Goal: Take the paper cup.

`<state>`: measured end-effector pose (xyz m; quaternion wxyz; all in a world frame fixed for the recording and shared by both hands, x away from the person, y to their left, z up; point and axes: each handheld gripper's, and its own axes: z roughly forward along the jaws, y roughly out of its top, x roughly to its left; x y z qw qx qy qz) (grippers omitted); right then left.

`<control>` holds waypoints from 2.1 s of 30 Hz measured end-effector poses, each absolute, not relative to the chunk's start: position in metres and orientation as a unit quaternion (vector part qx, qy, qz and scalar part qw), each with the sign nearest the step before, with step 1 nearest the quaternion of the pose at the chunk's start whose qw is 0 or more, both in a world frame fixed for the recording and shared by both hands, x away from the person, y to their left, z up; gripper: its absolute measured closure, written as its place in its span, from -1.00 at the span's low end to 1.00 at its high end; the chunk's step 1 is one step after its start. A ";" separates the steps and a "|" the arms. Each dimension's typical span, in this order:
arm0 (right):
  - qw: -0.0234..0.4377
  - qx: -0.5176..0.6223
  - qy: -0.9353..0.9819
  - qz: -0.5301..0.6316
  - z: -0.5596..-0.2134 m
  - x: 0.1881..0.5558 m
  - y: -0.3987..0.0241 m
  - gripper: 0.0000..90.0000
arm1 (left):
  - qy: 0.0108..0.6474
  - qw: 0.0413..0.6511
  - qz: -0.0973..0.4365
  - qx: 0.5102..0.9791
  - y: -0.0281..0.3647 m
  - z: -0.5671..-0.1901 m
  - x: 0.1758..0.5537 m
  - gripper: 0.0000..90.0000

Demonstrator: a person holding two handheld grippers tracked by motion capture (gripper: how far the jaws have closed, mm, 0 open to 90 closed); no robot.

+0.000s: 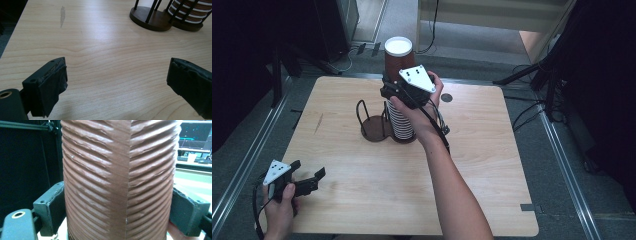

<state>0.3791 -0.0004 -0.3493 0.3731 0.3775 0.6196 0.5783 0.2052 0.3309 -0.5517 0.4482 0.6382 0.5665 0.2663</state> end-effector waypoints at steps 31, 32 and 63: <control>0.395 0.372 0.579 0.608 -0.287 0.371 -0.019 -0.72 | 0.565 0.448 0.267 0.639 0.331 -0.552 0.205 -0.91; 0.395 0.374 0.578 0.608 -0.287 0.371 -0.021 -0.72 | 0.565 0.448 0.267 0.639 0.330 -0.552 0.206 -0.91; 0.420 0.407 0.556 0.592 -0.297 0.360 -0.097 -0.72 | 0.565 0.444 0.269 0.641 0.329 -0.552 0.206 -0.91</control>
